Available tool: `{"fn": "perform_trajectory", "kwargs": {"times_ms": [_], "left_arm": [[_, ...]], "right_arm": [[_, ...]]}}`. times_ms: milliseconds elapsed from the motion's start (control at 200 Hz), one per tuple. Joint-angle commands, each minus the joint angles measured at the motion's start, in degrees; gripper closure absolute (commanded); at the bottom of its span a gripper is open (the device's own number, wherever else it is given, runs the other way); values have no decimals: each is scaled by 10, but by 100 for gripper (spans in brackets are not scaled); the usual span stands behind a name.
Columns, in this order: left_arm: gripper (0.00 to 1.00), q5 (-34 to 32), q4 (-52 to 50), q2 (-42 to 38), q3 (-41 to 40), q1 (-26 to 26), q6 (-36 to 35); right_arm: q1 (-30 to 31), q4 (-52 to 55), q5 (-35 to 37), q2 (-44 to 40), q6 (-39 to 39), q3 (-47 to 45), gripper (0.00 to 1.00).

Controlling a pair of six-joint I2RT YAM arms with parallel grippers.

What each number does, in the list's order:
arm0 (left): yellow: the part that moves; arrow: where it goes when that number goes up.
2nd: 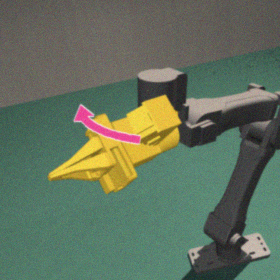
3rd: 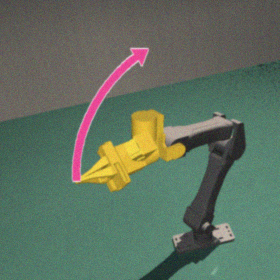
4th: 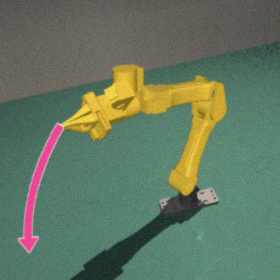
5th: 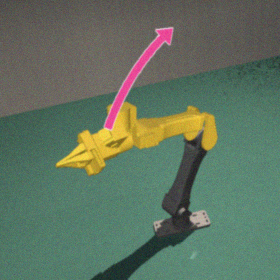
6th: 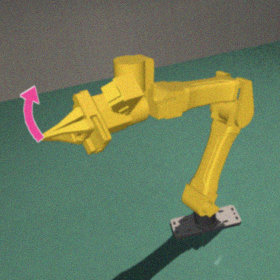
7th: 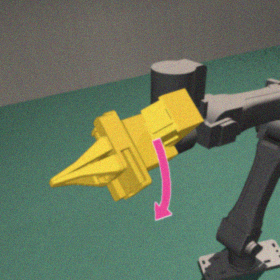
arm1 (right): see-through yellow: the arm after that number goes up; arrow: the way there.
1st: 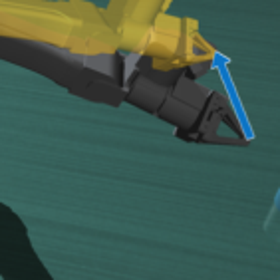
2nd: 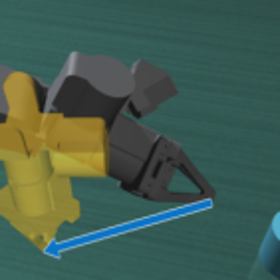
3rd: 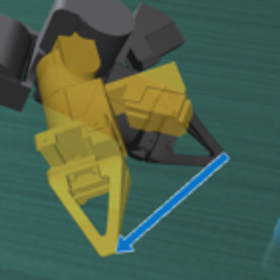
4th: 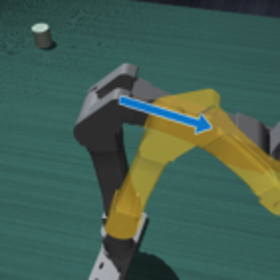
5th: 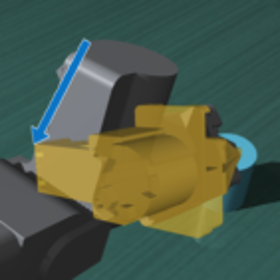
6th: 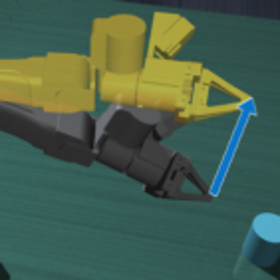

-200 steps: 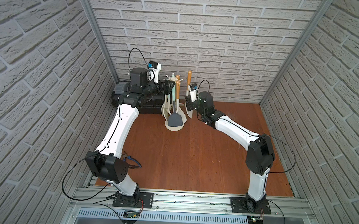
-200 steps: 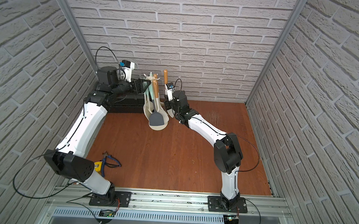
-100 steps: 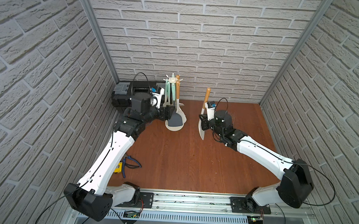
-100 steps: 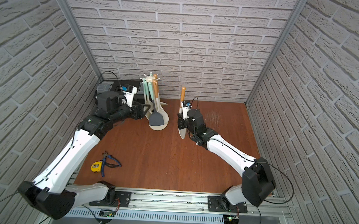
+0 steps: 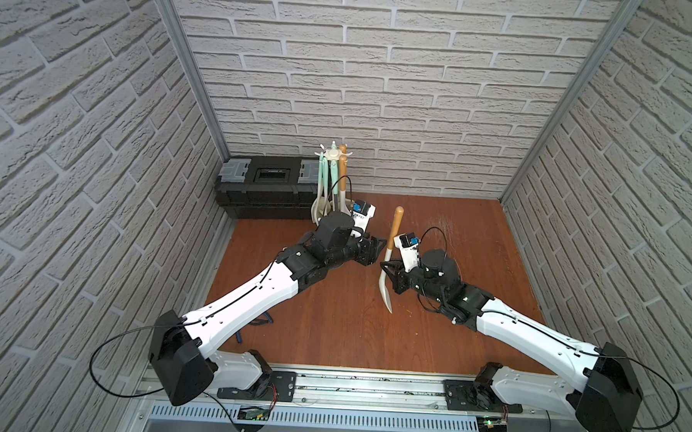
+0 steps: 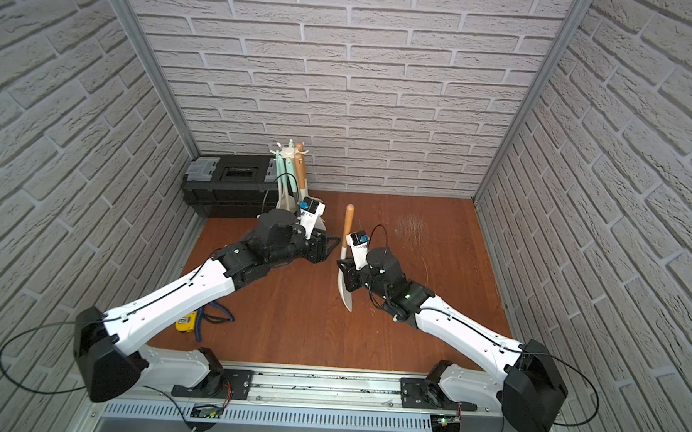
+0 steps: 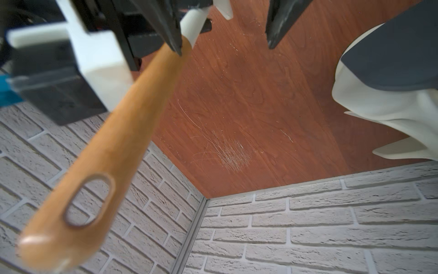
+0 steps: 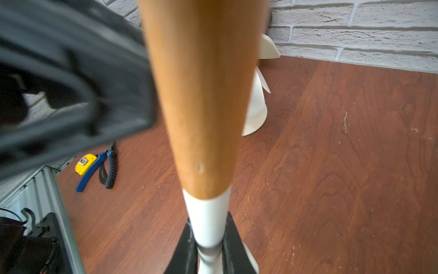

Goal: Take the spatula off the kitchen utensil rack
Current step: Take off the spatula from the rack.

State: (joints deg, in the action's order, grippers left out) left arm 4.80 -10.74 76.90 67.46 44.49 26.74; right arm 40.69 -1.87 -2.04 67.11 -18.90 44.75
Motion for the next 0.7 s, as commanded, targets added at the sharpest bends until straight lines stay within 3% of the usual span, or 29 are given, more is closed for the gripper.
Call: {"fn": "perform_trajectory", "kwargs": {"times_ms": [0,205,425,695], "left_arm": [[45,21,57,15,16,7,29],[45,39,82,34,14,11,49],[43,16,78,4,-11,13,46],[46,63,90,-12,-24,14,49]], "right_arm": [[4,-35,-19,-20,-30,16,97],[5,-15,-26,-20,-77,30,97],[4,43,43,-28,-146,44,97],[4,40,-2,-12,-121,65,97]]}}
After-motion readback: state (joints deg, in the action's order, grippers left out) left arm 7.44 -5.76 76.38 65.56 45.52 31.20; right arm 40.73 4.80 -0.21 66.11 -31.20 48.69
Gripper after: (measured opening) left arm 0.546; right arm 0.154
